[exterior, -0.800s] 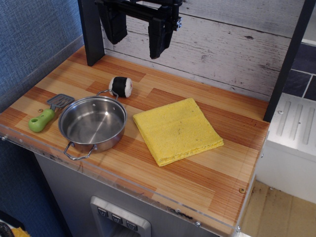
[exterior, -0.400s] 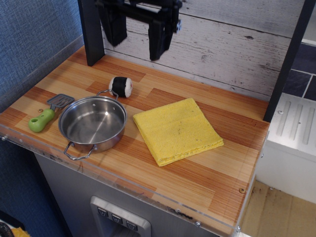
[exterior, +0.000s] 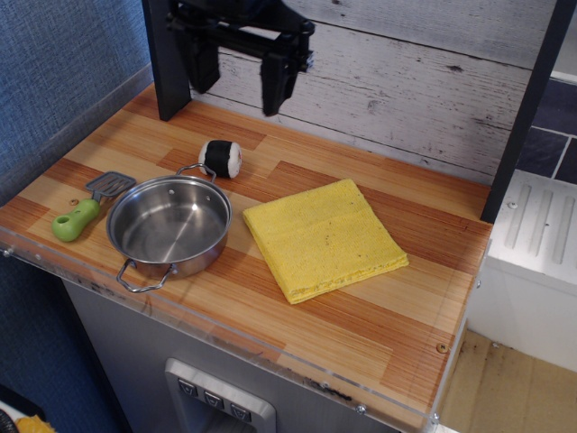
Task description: Put the container in the vessel.
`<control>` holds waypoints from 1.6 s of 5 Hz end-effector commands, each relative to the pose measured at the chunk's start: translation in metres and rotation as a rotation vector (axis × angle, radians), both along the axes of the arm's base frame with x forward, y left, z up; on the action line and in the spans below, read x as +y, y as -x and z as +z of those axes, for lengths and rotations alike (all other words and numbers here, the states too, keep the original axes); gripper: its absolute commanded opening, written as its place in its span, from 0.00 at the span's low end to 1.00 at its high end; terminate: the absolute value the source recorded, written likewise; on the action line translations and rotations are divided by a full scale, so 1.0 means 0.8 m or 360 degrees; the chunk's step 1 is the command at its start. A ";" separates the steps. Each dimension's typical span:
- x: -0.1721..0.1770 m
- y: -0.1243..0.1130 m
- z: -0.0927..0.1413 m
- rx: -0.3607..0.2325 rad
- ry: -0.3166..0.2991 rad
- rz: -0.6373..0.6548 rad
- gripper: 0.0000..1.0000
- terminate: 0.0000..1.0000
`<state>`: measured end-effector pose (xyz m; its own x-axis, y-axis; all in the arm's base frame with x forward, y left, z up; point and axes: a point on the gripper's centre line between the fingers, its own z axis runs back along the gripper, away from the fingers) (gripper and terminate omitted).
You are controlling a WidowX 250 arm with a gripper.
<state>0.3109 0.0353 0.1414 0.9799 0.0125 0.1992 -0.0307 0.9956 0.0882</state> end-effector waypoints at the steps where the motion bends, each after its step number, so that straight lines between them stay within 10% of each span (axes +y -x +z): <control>1: 0.025 -0.042 -0.011 -0.0172 -0.0089 0.0036 1.00 0.00; 8: 0.082 -0.060 -0.126 0.0063 -0.0061 0.0217 1.00 0.00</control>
<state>0.3537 0.0954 0.0256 0.9830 0.1377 0.1211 -0.1527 0.9804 0.1246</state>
